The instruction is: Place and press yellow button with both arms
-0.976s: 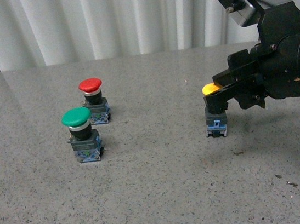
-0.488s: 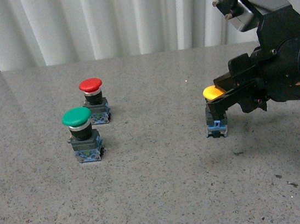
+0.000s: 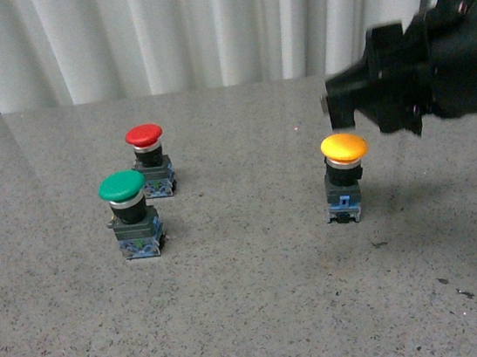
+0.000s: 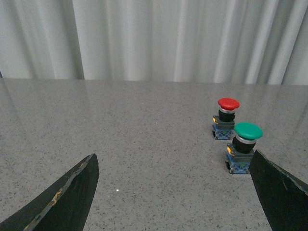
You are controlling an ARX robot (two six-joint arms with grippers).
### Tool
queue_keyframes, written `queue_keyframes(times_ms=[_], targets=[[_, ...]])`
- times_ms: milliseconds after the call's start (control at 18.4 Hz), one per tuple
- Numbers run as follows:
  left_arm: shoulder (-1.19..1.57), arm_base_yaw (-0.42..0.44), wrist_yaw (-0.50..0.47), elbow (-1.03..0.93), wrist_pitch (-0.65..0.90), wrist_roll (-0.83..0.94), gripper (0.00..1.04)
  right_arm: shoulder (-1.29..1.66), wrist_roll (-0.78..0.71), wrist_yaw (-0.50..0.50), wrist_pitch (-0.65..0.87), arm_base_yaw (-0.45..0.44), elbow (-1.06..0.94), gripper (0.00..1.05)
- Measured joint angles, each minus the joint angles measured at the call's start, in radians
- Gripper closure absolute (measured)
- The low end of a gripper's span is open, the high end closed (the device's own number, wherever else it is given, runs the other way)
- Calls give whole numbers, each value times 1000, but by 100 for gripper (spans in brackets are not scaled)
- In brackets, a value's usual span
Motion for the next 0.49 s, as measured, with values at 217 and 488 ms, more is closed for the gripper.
queue_keyframes(times_ms=[217, 488], targets=[[0, 0, 0, 0, 0, 0, 7, -100, 80, -37, 35, 11, -21, 103], [0, 0, 0, 0, 0, 0, 7, -179, 103, -32, 6, 0, -56, 103]])
